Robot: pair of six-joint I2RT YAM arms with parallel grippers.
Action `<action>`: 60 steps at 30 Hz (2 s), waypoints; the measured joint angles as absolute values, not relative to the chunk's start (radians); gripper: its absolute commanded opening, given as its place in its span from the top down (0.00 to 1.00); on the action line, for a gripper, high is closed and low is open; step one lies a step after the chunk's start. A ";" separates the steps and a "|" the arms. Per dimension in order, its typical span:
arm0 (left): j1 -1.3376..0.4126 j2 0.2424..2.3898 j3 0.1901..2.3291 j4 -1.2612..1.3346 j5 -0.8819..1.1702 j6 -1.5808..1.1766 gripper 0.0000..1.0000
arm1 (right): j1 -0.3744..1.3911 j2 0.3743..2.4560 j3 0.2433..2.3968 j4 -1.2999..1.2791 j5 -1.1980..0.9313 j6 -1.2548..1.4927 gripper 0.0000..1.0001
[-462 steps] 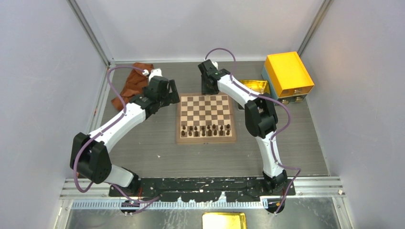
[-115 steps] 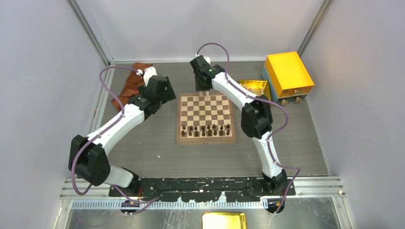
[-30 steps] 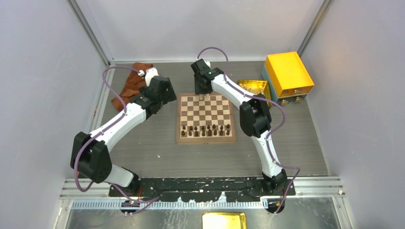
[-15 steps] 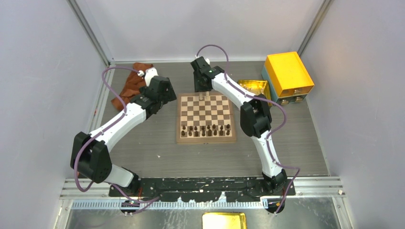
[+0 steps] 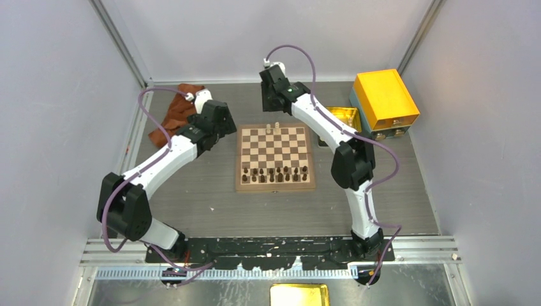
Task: Set up the chess pieces on the board
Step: Pick up the chess piece from the storage box.
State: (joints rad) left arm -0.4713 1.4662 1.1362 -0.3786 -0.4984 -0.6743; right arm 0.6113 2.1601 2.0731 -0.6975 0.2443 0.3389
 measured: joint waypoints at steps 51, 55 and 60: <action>-0.472 1.771 1.402 -0.398 -0.463 -0.673 0.14 | 0.181 2.182 1.917 -0.614 0.289 0.372 0.79; -0.472 1.777 1.402 -0.399 -0.464 -0.673 0.14 | 0.179 2.196 1.938 -0.618 0.285 0.371 0.80; -0.472 1.778 1.402 -0.400 -0.468 -0.673 0.14 | 0.175 2.216 1.938 -0.623 0.275 0.370 0.80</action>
State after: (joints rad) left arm -0.4721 1.7782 1.4025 -0.4000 -0.4679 -0.6727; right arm 0.1745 2.2158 1.9385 -0.6228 0.2749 0.3702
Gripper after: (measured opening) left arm 0.864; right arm 0.203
